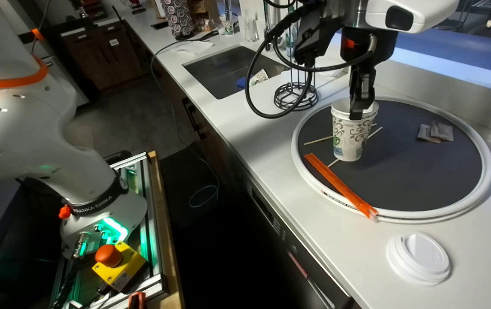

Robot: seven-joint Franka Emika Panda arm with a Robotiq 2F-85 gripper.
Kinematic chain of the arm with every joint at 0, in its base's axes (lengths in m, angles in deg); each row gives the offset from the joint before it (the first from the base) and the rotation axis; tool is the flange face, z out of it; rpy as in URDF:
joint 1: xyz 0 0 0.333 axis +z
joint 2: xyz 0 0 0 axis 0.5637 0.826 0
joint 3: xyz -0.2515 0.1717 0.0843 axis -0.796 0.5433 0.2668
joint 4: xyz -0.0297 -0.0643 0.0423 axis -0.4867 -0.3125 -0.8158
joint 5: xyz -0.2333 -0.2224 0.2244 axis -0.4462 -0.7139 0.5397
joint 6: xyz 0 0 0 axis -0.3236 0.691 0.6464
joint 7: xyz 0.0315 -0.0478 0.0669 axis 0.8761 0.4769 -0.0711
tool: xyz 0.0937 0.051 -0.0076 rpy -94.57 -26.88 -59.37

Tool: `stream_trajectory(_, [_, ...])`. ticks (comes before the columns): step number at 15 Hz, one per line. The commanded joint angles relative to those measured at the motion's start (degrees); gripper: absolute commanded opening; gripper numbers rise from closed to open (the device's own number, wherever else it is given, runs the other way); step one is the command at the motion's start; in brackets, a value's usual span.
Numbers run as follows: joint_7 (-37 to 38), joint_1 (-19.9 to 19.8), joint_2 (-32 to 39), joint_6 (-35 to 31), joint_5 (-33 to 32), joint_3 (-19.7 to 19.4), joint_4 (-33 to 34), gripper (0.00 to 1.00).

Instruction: Remove the paper cup from the other paper cup and put it on the tray

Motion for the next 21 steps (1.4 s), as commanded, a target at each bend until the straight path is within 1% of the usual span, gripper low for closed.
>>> stream_trajectory(1, [-0.04, -0.07, 0.04, 0.17, 0.0, 0.03, 0.15, 0.04])
stream_trajectory(7, [-0.04, -0.07, 0.04, 0.17, 0.0, 0.03, 0.16, 0.04])
stream_trajectory(8, [-0.03, -0.07, 0.04, 0.17, 0.0, 0.03, 0.16, 0.01])
stream_trajectory(9, [0.16, -0.13, 0.05, 0.31, 0.21, -0.01, 0.32, 0.01])
stream_trajectory(10, [0.06, -0.22, 0.02, 0.29, 0.56, -0.01, 0.48, 0.01])
stream_trajectory(15, [-1.13, -0.87, -0.32, -2.77, 6.74, 0.33, 1.43, 0.01])
stream_trajectory(21, [-0.13, -0.84, 1.76, -5.09, 6.68, -0.06, 1.77, 0.01])
